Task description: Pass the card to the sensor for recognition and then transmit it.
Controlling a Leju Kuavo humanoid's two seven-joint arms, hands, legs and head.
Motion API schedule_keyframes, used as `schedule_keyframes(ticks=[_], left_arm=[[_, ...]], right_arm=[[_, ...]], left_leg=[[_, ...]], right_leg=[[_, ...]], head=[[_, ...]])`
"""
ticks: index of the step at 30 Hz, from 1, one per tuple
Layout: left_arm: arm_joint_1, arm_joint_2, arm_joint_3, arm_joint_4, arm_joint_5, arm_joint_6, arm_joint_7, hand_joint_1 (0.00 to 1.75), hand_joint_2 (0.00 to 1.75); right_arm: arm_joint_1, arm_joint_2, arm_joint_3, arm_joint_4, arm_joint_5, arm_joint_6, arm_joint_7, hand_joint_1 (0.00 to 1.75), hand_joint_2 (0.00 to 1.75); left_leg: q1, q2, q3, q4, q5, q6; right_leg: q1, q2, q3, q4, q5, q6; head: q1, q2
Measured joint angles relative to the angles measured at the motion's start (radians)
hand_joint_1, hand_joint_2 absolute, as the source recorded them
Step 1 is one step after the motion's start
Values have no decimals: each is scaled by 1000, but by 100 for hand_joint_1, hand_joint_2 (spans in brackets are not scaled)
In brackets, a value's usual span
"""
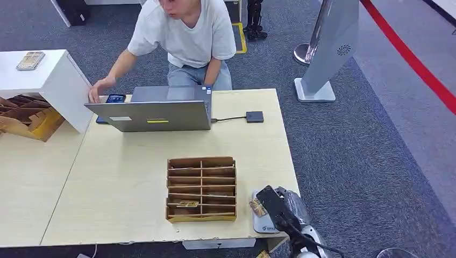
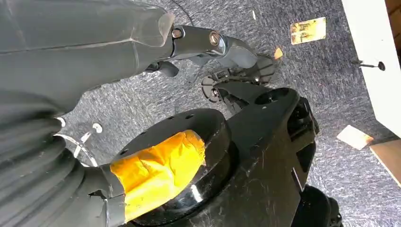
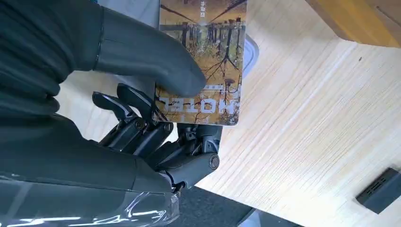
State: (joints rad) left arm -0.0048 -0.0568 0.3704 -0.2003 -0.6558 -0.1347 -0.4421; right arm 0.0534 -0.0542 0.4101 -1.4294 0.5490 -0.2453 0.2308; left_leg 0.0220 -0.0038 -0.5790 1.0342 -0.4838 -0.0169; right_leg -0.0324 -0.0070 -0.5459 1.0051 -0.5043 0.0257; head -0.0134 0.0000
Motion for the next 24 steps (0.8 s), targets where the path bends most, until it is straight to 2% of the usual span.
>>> schedule_keyframes(ticks=[6, 9, 13, 21, 24], left_arm=[[0, 0, 0, 0, 0, 0, 0, 0, 175], [0, 0, 1, 0, -5, 2, -1, 0, 175], [0, 0, 3, 0, -8, 3, -3, 0, 175], [-3, 0, 4, 0, -18, 3, -13, 0, 175], [-5, 0, 4, 0, -25, 3, -16, 0, 175]], right_arm=[[0, 2, 0, 0, 18, -18, -1, 175, 175], [0, 6, -6, -5, 23, -45, -30, 175, 175], [2, 19, -23, -29, -30, -88, -119, 175, 175], [8, 30, -36, -110, -127, -119, -313, 175, 175], [13, 30, -36, -150, -142, -123, -356, 175, 175]], left_leg=[[0, 0, 0, 0, 0, 0], [0, 0, 0, 0, 0, 0], [0, 0, 0, 0, 0, 0], [0, 0, 0, 0, 0, 0], [0, 0, 0, 0, 0, 0]], right_leg=[[0, 0, 0, 0, 0, 0], [0, 0, 0, 0, 0, 0], [0, 0, 0, 0, 0, 0], [0, 0, 0, 0, 0, 0], [0, 0, 0, 0, 0, 0]], head=[[0, 0], [0, 0], [0, 0], [0, 0], [0, 0]])
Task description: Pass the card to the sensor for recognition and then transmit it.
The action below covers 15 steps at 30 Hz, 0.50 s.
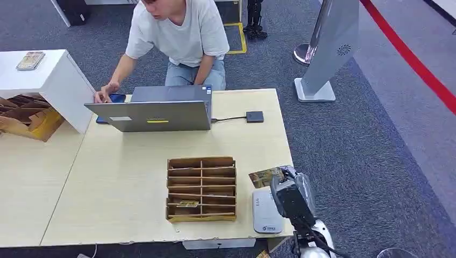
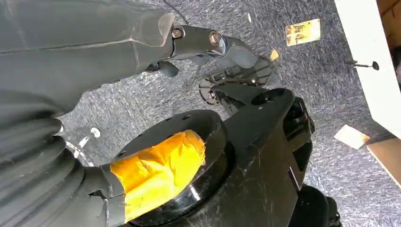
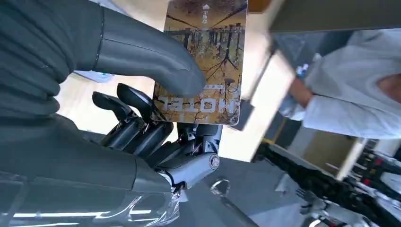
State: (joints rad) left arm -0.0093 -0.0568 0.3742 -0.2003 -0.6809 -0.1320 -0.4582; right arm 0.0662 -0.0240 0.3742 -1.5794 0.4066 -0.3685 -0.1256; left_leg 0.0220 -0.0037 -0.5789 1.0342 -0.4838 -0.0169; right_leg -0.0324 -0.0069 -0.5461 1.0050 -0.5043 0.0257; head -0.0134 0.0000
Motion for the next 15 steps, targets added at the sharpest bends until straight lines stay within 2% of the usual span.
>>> schedule_keyframes(ticks=[10, 15], left_arm=[[-4, -1, 0, 0, -7, -3, -6, 0, 175], [-7, -1, 0, 0, -7, -4, -6, 0, 175]], right_arm=[[19, 0, 0, -109, -29, -17, -88, 175, 175], [24, 0, 2, -135, -30, -15, -99, 175, 175]], left_leg=[[0, 0, 0, 0, 0, 0], [0, 0, 0, 0, 0, 0]], right_leg=[[0, 0, 0, 0, 0, 0], [0, 0, 0, 0, 0, 0]], head=[[0, 0], [0, 0]])
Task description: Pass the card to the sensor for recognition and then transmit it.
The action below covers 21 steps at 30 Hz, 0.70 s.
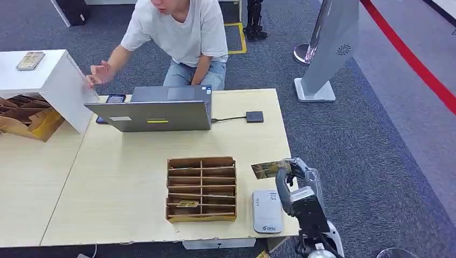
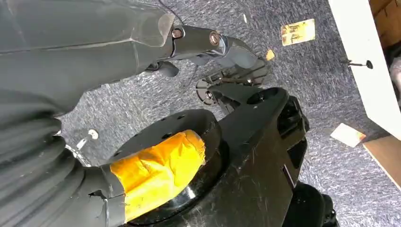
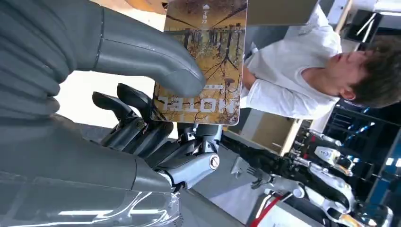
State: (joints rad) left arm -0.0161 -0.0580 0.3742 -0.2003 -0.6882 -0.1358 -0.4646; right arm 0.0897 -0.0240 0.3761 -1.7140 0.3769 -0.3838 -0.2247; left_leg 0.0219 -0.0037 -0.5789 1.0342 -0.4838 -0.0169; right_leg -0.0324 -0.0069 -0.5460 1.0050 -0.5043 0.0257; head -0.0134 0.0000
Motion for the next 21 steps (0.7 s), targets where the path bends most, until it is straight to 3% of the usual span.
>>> schedule_keyframes(ticks=[6, 21], left_arm=[[-4, 0, 0, 0, -16, -14, -5, 0, 175], [-27, 0, -6, 0, -51, -49, -12, 0, 175]], right_arm=[[-15, 0, 27, -30, 114, -9, -37, 175, 175], [-220, 14, 140, 14, 262, -53, -22, 175, 175]], left_leg=[[0, 0, 0, 0, 0, 0], [0, 0, 0, 0, 2, 0]], right_leg=[[0, 0, 0, 0, 0, 0], [0, 0, 0, 0, 2, 0]], head=[[0, 0], [0, 0]])
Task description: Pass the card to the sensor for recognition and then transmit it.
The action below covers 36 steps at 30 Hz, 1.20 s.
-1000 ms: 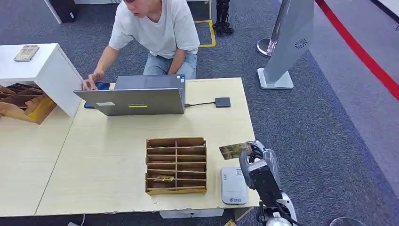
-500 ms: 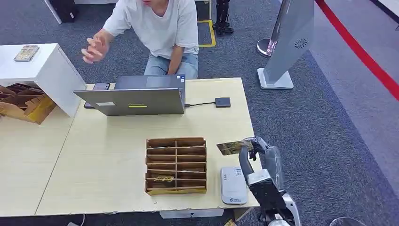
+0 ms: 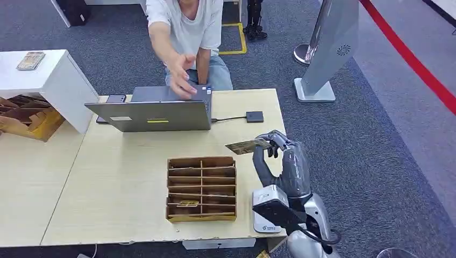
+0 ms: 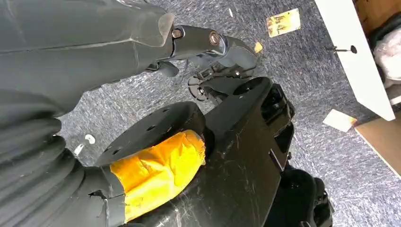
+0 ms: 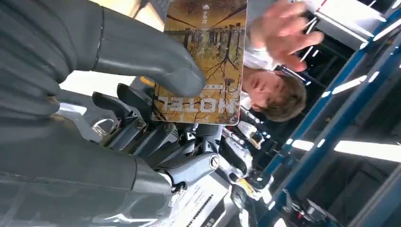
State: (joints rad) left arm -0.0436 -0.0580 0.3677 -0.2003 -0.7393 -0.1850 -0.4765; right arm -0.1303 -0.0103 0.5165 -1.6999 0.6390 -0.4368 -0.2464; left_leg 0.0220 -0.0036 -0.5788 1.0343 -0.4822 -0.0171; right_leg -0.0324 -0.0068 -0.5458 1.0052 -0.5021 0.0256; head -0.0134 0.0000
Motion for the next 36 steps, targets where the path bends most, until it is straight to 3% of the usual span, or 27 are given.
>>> schedule_keyframes(ticks=[14, 23, 36], left_arm=[[-2, 0, -1, 0, -5, -7, 0, 0, 175], [-38, 0, -27, 0, -27, -24, 19, 0, 175], [-41, 0, -57, 0, -42, -34, 4, 0, 175]], right_arm=[[-59, 7, 31, 41, 8, -1, 5, 175, 175], [-250, 76, 106, 169, 87, -20, 49, 175, 175], [-316, 119, 168, 250, 130, -24, 77, 175, 175]], left_leg=[[0, 0, 0, 0, 0, 0], [0, 0, 0, 0, 4, 0], [0, 0, -1, 0, 4, 0]], right_leg=[[0, 1, 0, 0, 1, 0], [0, 0, 0, 1, 3, 0], [0, 0, -1, 1, 3, 0]], head=[[0, 0], [0, 0], [0, 0]])
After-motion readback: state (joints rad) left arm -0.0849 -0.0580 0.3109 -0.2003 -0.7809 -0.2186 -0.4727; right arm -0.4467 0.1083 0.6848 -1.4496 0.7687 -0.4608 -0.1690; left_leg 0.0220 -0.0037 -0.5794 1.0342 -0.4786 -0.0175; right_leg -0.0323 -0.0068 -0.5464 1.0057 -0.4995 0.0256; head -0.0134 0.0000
